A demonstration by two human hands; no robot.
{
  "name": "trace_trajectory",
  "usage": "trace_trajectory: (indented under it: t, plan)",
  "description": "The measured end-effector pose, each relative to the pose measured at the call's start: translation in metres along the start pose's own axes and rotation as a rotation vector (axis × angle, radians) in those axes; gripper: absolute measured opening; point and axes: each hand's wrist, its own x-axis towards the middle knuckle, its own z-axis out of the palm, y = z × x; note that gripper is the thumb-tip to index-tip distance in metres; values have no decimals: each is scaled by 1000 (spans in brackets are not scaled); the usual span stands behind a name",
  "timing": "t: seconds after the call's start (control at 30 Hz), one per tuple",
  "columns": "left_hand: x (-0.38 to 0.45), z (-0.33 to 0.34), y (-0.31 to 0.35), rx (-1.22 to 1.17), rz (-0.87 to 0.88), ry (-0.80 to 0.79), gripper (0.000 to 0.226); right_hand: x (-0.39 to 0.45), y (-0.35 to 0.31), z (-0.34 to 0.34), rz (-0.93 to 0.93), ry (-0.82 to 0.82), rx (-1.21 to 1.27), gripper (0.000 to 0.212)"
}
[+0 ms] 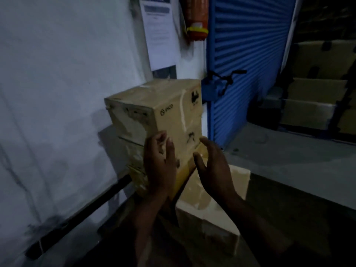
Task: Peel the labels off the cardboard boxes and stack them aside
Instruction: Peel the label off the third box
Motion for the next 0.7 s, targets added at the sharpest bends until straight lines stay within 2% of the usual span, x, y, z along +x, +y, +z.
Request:
trace_trajectory:
  t: [0.17, 0.23, 0.3, 0.4, 0.53, 0.7]
  plan:
    - [89, -18, -12, -13, 13, 229, 21, 72, -56, 32, -78, 91, 151, 53]
    - [123, -25, -29, -9, 31, 285, 21, 92, -72, 46, -118, 68, 151, 55]
    - [155, -29, -51, 27, -22, 308, 26, 104, -84, 58, -127, 9, 97, 54]
    - [189, -31, -78, 88, -186, 273, 42, 107, -90, 72, -123, -22, 46, 48]
    - [214, -35, -96, 196, -295, 169, 59, 105, -89, 76, -127, 31, 50, 41]
    - [217, -39, -93, 161, -458, 53, 56, 107, -89, 71, -108, 62, 89, 31]
